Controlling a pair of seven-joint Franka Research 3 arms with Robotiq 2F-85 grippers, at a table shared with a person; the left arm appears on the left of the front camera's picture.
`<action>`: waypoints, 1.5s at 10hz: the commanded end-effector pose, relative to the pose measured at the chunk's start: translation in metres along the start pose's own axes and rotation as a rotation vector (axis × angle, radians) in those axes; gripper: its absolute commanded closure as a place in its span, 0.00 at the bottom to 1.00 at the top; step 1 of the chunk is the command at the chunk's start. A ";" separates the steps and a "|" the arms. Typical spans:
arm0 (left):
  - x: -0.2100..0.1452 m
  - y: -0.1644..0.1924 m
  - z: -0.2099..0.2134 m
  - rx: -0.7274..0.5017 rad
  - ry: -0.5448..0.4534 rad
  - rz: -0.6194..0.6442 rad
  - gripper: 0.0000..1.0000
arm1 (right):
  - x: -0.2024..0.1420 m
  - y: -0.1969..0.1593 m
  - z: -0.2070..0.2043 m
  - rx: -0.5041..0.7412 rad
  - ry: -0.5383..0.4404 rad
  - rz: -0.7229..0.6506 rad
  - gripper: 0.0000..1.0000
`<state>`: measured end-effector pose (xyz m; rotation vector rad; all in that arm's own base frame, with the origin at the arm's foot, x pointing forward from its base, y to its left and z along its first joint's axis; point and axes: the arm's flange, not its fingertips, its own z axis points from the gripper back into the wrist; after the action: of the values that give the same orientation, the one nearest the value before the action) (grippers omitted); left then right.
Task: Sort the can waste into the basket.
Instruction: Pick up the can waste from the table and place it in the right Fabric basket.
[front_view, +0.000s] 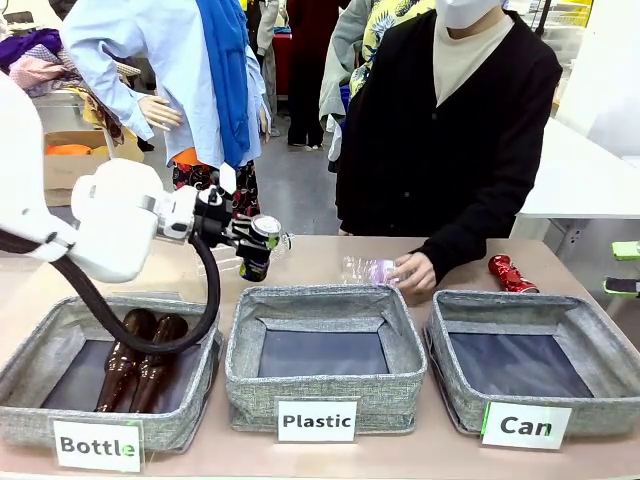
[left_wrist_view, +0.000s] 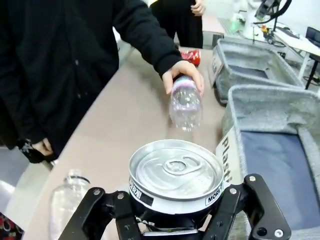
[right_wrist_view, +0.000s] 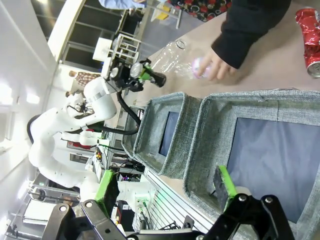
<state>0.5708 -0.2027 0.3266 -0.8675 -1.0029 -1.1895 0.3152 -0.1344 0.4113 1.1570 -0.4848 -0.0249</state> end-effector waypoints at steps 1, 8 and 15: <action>0.037 -0.046 0.047 -0.045 -0.016 -0.051 1.00 | 0.002 -0.001 -0.001 0.023 -0.023 0.026 0.00; 0.060 -0.214 0.212 0.004 0.207 0.021 1.00 | 0.002 -0.001 -0.001 0.023 -0.023 0.026 0.00; 0.090 -0.119 0.127 -0.232 0.220 -0.029 0.86 | 0.002 -0.001 -0.001 0.023 -0.023 0.026 0.00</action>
<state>0.4311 -0.1679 0.4414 -0.8919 -0.7424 -1.4260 0.3149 -0.1348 0.4113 1.1566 -0.4854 -0.0256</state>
